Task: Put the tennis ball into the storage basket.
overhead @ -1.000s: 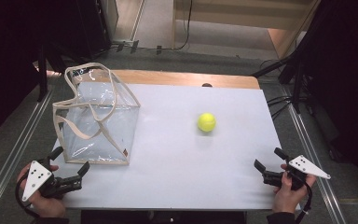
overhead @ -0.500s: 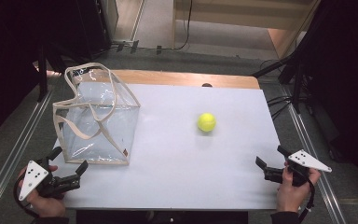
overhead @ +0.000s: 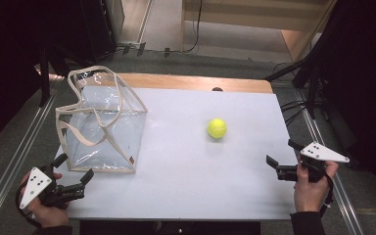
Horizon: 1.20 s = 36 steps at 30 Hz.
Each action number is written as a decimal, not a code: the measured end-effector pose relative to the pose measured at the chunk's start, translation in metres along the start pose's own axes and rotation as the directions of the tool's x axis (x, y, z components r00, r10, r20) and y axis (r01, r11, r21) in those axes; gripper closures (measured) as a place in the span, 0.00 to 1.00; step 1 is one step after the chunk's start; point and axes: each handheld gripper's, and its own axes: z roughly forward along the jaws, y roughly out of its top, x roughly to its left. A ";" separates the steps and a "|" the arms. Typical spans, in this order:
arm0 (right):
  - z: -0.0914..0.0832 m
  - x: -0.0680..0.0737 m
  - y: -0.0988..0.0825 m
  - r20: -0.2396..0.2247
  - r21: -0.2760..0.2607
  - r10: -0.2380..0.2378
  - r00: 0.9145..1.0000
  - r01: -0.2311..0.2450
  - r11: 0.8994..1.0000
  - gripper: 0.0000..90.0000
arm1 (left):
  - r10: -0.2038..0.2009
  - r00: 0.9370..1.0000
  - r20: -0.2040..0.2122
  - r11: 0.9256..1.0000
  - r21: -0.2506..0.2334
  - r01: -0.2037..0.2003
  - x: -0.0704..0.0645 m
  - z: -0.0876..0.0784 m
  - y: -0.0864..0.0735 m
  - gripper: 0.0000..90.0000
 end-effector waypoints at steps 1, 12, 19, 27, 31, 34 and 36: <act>0.001 0.001 0.002 0.000 0.008 -0.007 1.000 0.007 1.000 0.00 | -0.016 1.000 0.002 1.000 -0.013 0.016 0.002 -0.002 0.000 0.00; 0.026 0.007 0.018 -0.052 0.104 -0.051 0.997 0.057 0.993 0.00 | 0.019 1.000 0.004 1.000 0.010 -0.019 -0.001 -0.001 0.001 0.00; 0.043 0.012 0.033 -0.077 0.149 -0.085 0.993 0.096 0.984 0.00 | 0.014 1.000 0.009 1.000 0.000 -0.014 -0.002 -0.002 0.001 0.00; 0.059 0.014 0.046 -0.099 0.192 -0.105 0.989 0.123 0.974 0.00 | 0.008 1.000 0.011 1.000 -0.006 -0.008 0.000 -0.003 0.001 0.00; 0.067 0.016 0.050 -0.112 0.208 -0.104 0.988 0.126 0.970 0.00 | 0.009 1.000 0.012 1.000 -0.008 -0.009 0.000 -0.003 0.001 0.00; 0.072 0.017 0.053 -0.122 0.219 -0.109 0.987 0.134 0.967 0.00 | 0.009 1.000 0.012 1.000 -0.010 -0.009 0.000 -0.003 0.001 0.00; 0.077 0.018 0.058 -0.130 0.234 -0.116 0.985 0.145 0.961 0.00 | 0.010 1.000 0.013 1.000 -0.011 -0.010 0.000 -0.003 0.001 0.00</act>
